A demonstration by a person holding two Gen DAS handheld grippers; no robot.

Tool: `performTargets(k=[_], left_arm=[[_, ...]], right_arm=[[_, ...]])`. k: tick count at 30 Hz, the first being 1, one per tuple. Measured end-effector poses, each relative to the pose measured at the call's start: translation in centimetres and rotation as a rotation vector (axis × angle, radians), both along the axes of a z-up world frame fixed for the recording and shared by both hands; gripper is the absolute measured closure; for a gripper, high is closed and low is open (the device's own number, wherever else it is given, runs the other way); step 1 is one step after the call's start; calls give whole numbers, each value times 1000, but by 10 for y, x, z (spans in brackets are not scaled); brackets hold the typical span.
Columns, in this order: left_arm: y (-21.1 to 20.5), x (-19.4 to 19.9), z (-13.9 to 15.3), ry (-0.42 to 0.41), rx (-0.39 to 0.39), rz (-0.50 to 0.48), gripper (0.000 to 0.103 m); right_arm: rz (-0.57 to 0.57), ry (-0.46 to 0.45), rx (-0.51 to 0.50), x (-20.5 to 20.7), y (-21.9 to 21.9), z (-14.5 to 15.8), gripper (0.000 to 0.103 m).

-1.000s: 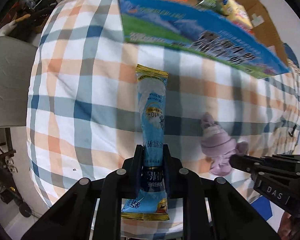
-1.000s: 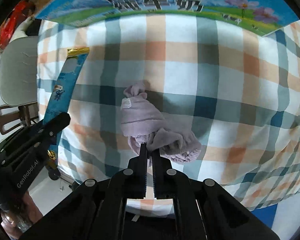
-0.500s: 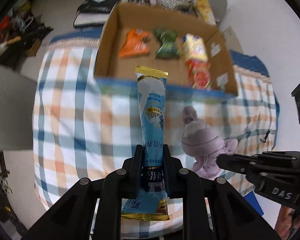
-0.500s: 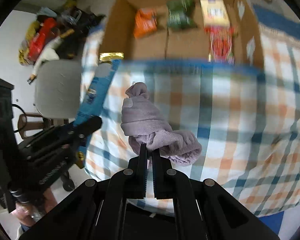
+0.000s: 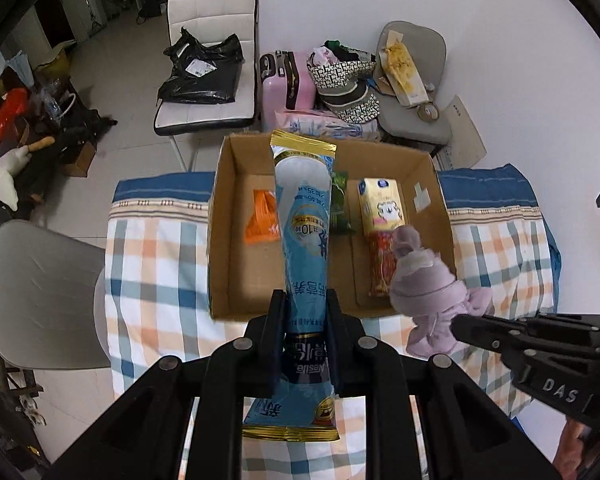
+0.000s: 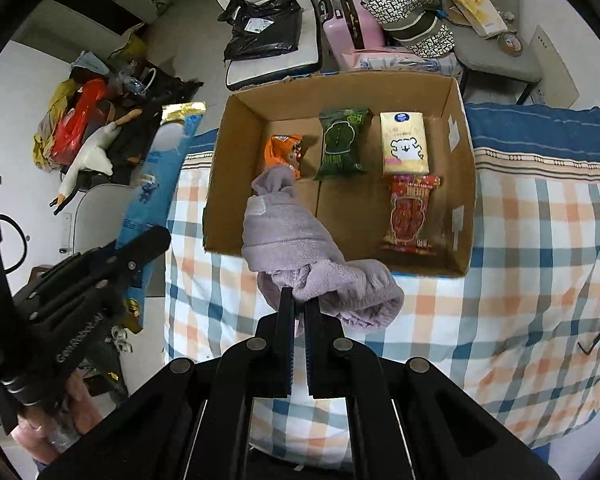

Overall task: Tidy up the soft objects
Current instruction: 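Lower the tube pack and lilac cloth into the box and open both tools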

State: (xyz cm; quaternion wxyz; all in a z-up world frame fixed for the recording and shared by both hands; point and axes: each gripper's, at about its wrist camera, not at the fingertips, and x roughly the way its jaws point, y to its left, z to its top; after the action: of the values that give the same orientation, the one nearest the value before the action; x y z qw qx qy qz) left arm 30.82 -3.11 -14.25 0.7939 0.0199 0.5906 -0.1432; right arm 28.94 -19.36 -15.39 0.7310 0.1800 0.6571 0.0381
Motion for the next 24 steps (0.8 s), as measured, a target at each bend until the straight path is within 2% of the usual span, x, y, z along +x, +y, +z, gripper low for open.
performTargets(k=[5, 13, 18, 24], left_arm=[[-5, 28, -20, 48, 6, 8, 88], [-14, 75, -94, 215, 35, 18, 88], [-18, 87, -130, 282, 61, 15, 88], [-17, 95, -159, 340, 71, 21, 88]], right_arm=[[-17, 29, -9, 31, -5, -19, 98], [-39, 113, -31, 74, -6, -76, 98], [-47, 168, -20, 91, -5, -114, 98], [-48, 217, -1, 100, -4, -150, 98]])
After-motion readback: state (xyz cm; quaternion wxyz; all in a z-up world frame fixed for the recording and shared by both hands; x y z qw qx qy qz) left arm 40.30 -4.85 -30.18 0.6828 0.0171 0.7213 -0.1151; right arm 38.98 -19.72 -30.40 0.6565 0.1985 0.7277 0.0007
